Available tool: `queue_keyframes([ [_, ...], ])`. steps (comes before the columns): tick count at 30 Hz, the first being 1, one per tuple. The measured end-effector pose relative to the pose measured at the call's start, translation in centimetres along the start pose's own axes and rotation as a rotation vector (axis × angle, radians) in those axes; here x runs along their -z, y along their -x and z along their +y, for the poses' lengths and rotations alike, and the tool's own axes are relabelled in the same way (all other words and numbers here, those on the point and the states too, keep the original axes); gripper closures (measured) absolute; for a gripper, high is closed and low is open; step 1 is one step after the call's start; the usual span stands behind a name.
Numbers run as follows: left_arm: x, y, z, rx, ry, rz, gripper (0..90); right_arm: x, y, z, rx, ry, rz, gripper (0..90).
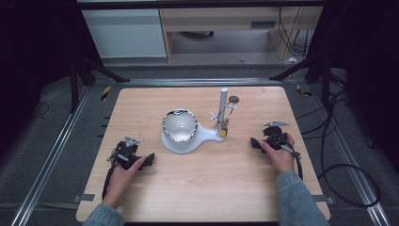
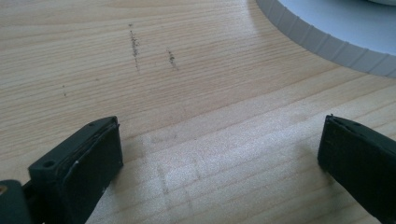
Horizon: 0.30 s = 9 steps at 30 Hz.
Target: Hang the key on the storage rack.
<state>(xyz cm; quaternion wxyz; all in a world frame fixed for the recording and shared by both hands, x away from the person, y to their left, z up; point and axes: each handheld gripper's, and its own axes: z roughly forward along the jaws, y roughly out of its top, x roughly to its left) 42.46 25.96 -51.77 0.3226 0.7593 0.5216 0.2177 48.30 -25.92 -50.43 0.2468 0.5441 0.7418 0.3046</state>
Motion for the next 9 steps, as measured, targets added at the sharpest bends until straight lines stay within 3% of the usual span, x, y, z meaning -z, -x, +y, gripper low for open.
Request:
queue_keyframes([
  [9, -0.02, 0.01, 0.01, 0.002, 0.002, -0.001, 0.0, 0.21, -0.44, -0.42, -0.027, 0.012, -0.026, 4.9],
])
